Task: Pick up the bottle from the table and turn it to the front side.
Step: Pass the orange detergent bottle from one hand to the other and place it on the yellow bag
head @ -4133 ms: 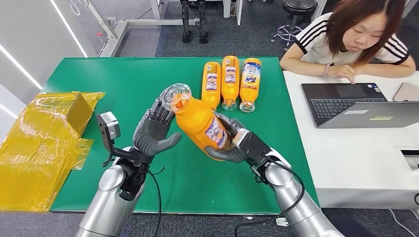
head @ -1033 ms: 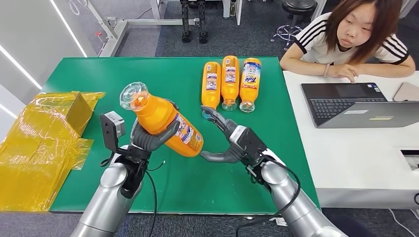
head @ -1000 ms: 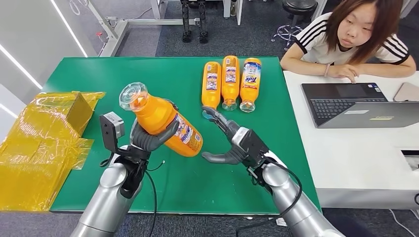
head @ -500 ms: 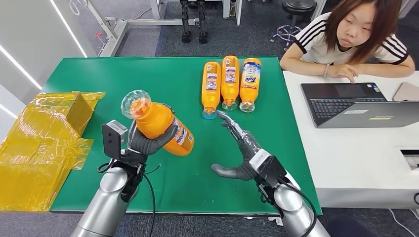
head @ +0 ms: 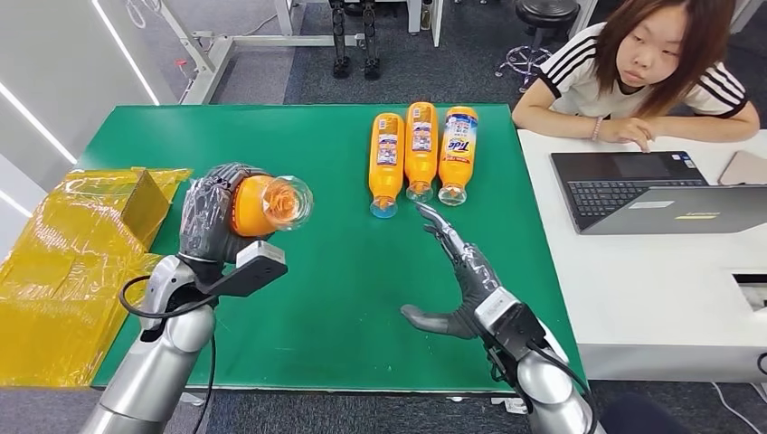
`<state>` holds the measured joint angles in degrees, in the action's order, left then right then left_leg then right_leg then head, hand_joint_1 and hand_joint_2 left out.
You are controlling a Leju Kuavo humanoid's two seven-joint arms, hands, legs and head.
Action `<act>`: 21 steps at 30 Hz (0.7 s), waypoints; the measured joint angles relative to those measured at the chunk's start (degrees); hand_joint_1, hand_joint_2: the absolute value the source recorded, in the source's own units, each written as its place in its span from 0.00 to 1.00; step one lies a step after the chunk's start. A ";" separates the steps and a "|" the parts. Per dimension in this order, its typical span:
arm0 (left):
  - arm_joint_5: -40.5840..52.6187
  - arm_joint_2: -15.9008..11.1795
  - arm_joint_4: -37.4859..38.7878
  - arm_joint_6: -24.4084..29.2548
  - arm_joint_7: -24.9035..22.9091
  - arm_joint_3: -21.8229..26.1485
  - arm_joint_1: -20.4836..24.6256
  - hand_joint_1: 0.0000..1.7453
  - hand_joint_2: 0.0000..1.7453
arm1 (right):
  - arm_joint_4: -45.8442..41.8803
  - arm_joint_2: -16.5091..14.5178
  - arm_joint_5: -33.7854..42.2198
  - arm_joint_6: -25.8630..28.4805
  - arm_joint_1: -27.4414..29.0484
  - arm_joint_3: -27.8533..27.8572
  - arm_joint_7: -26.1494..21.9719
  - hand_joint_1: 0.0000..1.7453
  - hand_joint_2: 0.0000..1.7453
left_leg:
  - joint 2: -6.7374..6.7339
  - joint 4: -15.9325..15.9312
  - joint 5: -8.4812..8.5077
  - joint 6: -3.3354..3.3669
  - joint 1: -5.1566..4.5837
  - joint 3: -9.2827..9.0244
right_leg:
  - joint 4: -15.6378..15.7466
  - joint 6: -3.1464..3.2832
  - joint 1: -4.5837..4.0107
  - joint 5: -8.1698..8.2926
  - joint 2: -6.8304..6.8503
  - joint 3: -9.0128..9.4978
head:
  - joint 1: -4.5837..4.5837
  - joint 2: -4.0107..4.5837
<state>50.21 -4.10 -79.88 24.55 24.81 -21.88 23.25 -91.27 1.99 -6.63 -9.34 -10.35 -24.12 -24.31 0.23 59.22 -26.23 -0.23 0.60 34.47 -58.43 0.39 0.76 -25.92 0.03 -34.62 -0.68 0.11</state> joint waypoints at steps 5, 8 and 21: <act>9.70 -5.29 -1.95 2.22 -3.60 0.80 0.19 1.00 1.00 | -1.37 0.46 0.79 -0.12 0.93 1.24 -0.32 0.00 1.00 | -0.05 0.00 0.00 0.00 0.00 -0.02 | 0.00 0.00 0.00 0.00 -0.06 -0.01 | -0.01 0.00; 16.46 -7.82 -2.74 2.43 -5.49 1.27 0.16 1.00 1.00 | -1.91 0.88 1.42 -0.12 1.42 1.81 -0.45 0.00 1.00 | -0.03 0.00 0.00 0.00 0.01 -0.01 | 0.00 0.00 0.00 -0.01 -0.03 -0.01 | -0.01 0.00; 39.54 -17.94 6.41 -0.44 -22.47 -5.23 3.09 1.00 1.00 | -10.40 1.61 -1.05 -0.33 12.63 7.61 -1.59 0.00 1.00 | -0.06 -0.01 -0.04 -0.05 0.00 -0.01 | 0.02 0.00 0.00 -0.02 -0.07 -0.06 | -0.01 0.00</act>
<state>89.74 -22.04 -73.47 24.11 2.35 -27.11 26.34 -101.67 3.60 -7.68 -9.67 2.29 -16.51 -25.90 0.17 59.21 -26.27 -0.28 0.61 34.47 -58.41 0.39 0.76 -25.94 -0.04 -34.69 -0.69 0.11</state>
